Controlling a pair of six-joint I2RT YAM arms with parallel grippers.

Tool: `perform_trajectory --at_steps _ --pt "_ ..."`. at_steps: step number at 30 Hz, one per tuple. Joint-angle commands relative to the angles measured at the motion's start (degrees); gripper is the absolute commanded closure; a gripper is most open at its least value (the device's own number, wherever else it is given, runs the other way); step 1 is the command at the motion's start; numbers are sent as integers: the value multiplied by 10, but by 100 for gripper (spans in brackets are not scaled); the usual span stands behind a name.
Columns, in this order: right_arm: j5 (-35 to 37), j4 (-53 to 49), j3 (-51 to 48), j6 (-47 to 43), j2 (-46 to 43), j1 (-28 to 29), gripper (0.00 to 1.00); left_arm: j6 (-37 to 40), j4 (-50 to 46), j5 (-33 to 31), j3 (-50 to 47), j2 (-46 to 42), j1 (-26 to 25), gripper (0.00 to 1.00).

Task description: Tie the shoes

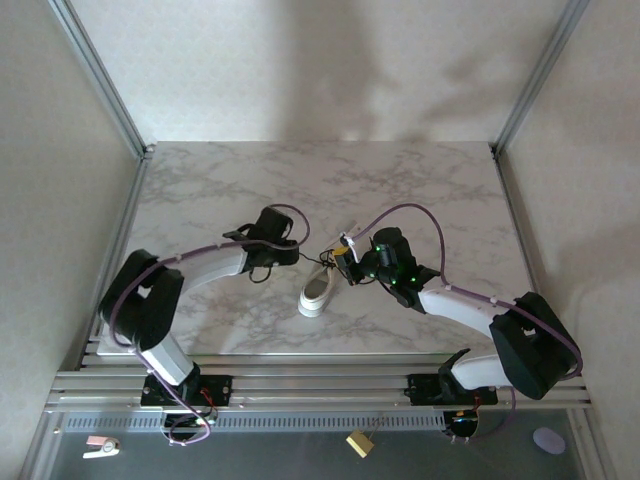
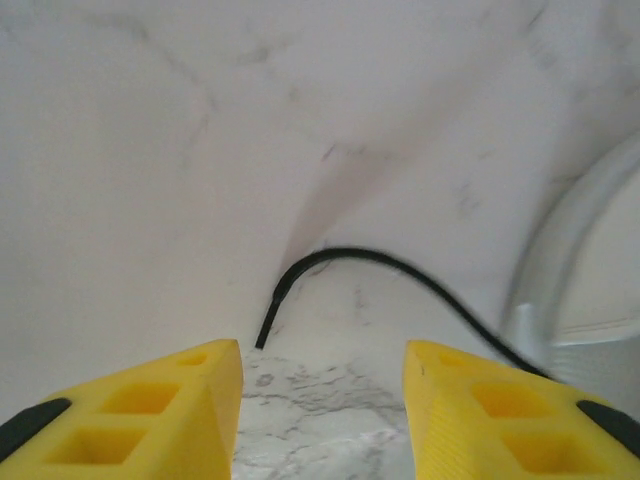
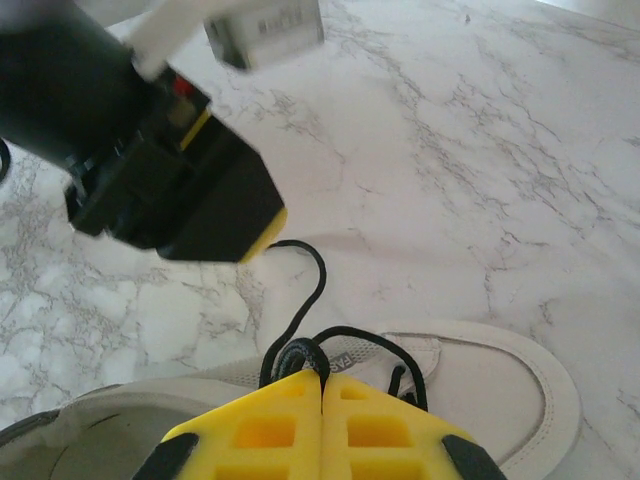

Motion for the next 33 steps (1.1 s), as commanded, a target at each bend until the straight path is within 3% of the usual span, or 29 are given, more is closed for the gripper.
perform_trajectory --at_steps 1,5,12,26,33 --pt "-2 27 -10 14 -5 6 100 -27 33 29 25 -29 6 48" --pt "-3 51 -28 19 -12 8 100 -50 46 119 64 15 0 45" --pt "0 83 -51 16 -17 9 100 -81 71 174 88 70 -13 47" --pt "11 75 -54 10 -23 11 100 -82 58 217 123 125 -30 57" --pt "13 75 -54 8 -21 11 100 -76 40 216 113 123 -31 54"
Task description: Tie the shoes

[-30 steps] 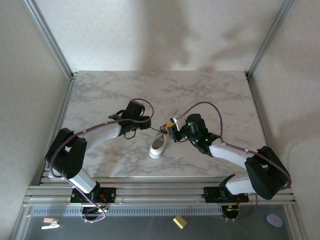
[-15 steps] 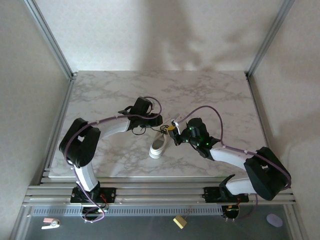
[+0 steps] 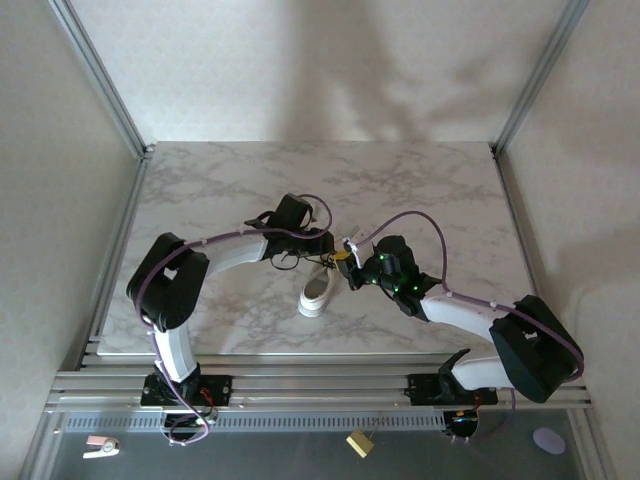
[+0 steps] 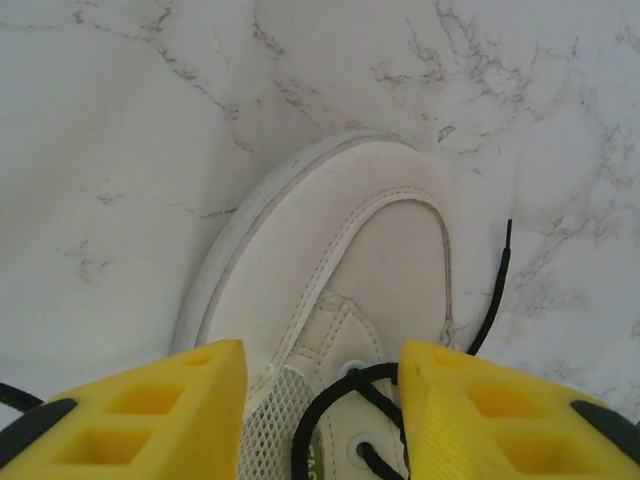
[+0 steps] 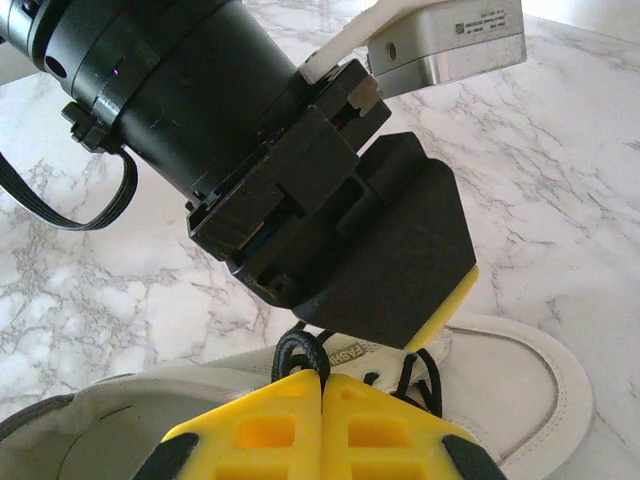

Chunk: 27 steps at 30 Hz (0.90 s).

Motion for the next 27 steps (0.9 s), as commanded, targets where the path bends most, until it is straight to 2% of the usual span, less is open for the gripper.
perform_trajectory --at_steps 1,4,13,18,27 --pt "11 13 -7 -4 -9 5 100 2 -17 7 3 6 -3 53" --pt "11 14 -7 -4 -9 5 100 1 -14 14 -1 5 -5 55" --pt "14 12 -7 -3 -9 6 100 3 1 18 -6 -23 -6 79" --pt "17 12 -6 -2 -8 6 100 7 0 -3 -8 -49 -6 92" --pt "19 -4 18 -8 2 6 100 14 -20 -38 -23 -91 -6 99"
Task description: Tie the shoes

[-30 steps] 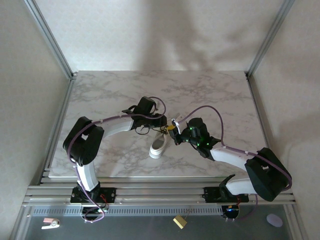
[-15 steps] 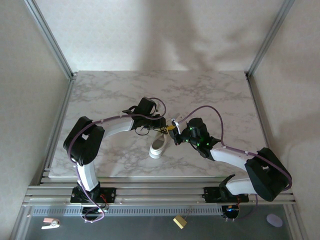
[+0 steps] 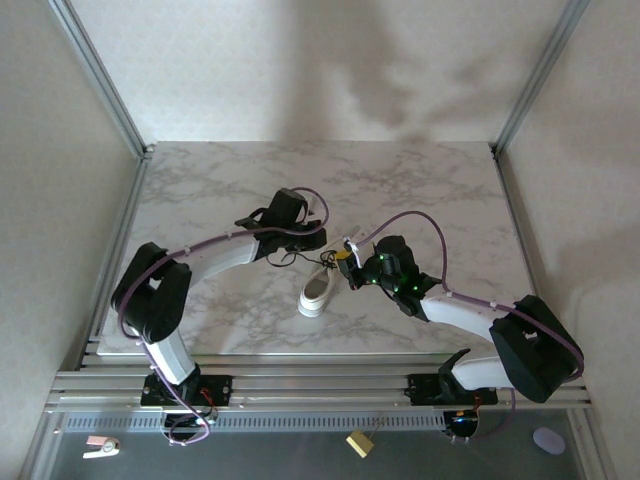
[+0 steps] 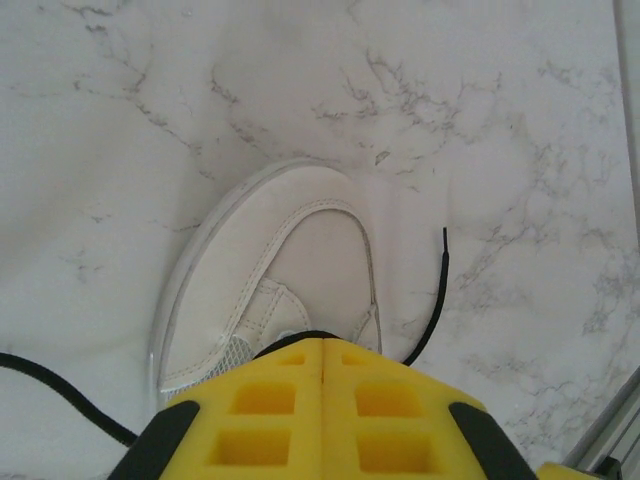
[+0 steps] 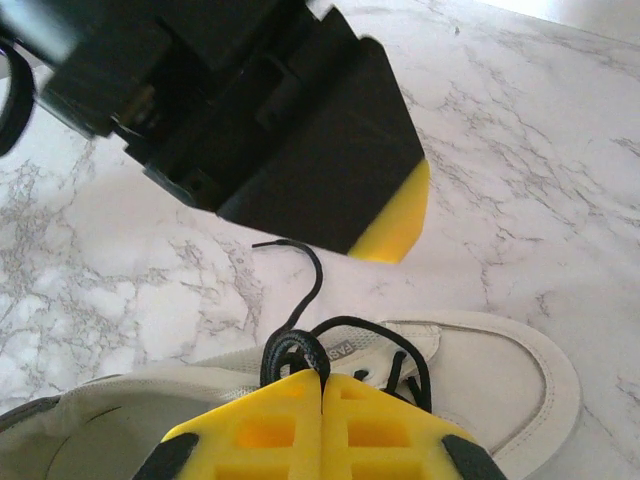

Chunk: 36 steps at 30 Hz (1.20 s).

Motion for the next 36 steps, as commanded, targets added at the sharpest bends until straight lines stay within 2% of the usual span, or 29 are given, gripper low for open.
perform_trajectory --at_steps 1,4,6,10,22,30,36 --pt "9 -4 19 -9 2 6 100 8 -16 -28 -16 -26 -4 97" --pt "9 -10 24 -13 5 6 100 7 -30 -22 -12 -15 -2 75" --pt "9 -11 23 -14 5 6 100 10 -40 -9 -5 -1 -3 64" --pt "9 -8 21 -13 5 6 100 16 -51 -2 10 20 -9 60" --pt "10 -6 20 -13 10 6 100 31 -68 11 28 53 -24 63" --pt "10 -3 19 -13 13 6 100 35 -67 2 29 49 -24 82" --pt "16 -5 16 -13 10 6 100 38 -57 -19 27 22 -24 91"
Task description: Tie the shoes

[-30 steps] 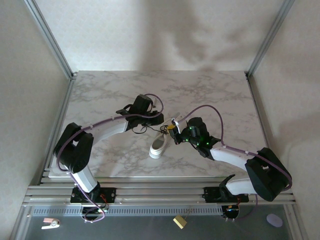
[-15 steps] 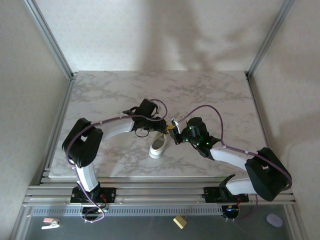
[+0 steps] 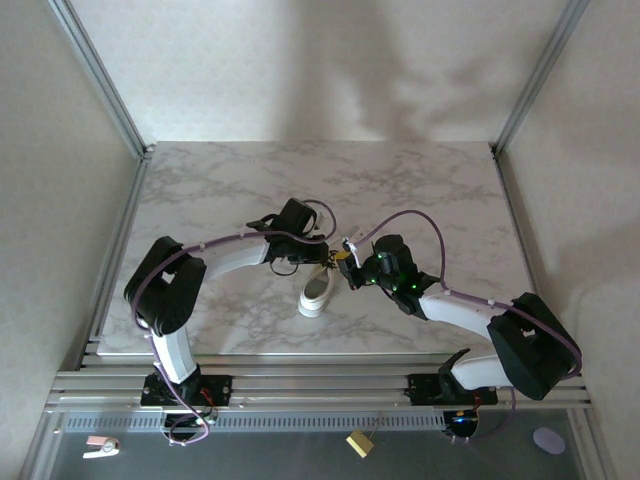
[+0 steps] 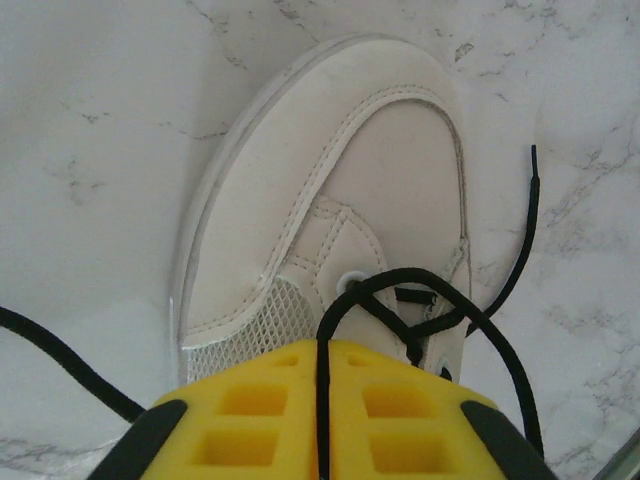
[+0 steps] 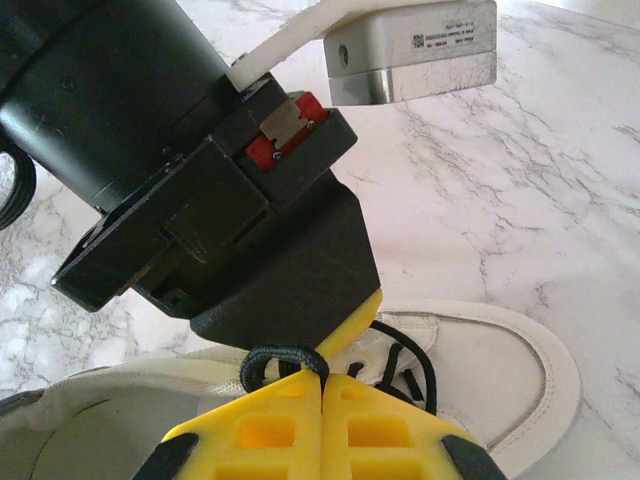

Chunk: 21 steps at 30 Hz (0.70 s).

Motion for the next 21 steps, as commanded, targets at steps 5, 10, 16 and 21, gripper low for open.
perform_trajectory --at_steps 5,10,16,21 --pt "14 5 9 -6 -1 6 100 8 1 -52 4 -58 -4 94" --pt "14 5 10 -8 1 6 100 7 2 -67 -13 -81 -4 95" --pt "11 -1 16 -12 3 6 100 -11 0 -78 -48 -110 -4 93" --pt "7 -3 29 -9 12 6 100 -40 14 -84 -91 -138 -4 91"
